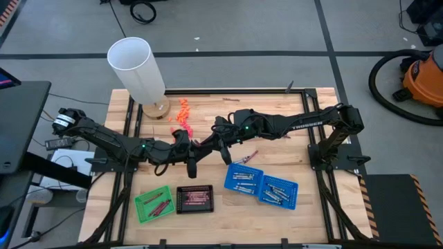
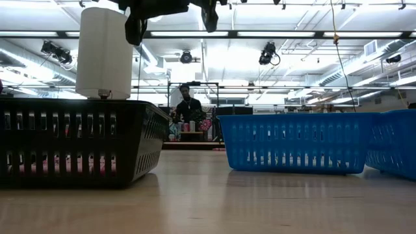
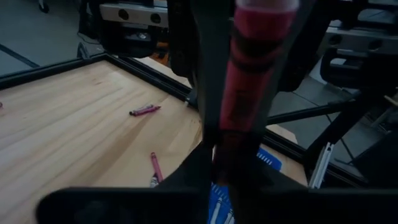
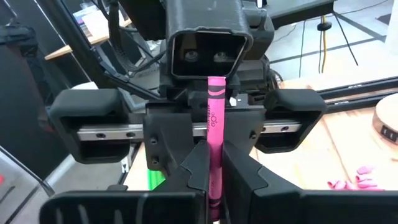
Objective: Sort crayons
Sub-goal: Put the red crayon into the green bin
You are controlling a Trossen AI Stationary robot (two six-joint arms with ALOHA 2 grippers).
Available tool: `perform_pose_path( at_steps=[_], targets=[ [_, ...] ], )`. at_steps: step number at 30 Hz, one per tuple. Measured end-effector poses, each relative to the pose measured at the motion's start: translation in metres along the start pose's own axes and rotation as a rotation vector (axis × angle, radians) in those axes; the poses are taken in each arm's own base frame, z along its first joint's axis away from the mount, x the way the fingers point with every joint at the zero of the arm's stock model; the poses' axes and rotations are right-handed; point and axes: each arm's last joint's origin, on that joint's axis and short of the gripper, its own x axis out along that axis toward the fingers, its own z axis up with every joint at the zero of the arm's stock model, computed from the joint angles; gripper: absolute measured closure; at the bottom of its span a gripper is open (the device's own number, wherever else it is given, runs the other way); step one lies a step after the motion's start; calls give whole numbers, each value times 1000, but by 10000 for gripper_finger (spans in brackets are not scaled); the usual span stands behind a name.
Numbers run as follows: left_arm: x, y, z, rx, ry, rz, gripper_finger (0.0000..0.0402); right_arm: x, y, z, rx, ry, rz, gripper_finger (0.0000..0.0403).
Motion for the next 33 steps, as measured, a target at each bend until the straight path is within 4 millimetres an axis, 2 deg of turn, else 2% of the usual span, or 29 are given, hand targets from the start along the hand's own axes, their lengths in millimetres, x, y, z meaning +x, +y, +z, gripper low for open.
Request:
perform_pose_path(
  at_steps=[3, 6, 11, 15, 24, 28, 33],
  targets=[
    [0, 0, 0, -12, 1, 0, 380, 0, 0, 0, -6, 5, 2, 366],
    [0, 0, 0, -19, 4, 2, 380, 0, 0, -1, -4, 16, 0, 357],
    [0, 1, -1, -25, 12, 12, 371, -1, -1, -5, -19, 54, -1, 319],
    [-6, 3, -4, -12, 99, -21, 367, -10, -3, -5, 2, 127, -22, 291],
    [-28, 15, -35, -55, 658, -109, 363, -42, -10, -10, 0, 329, -171, 283],
    [-37, 18, -46, -108, 873, -134, 363, -45, -14, -15, 17, 387, -220, 284],
    [-53, 9, -58, -238, 1117, -183, 362, -46, -14, -20, 25, 433, -229, 284]
  ],
)
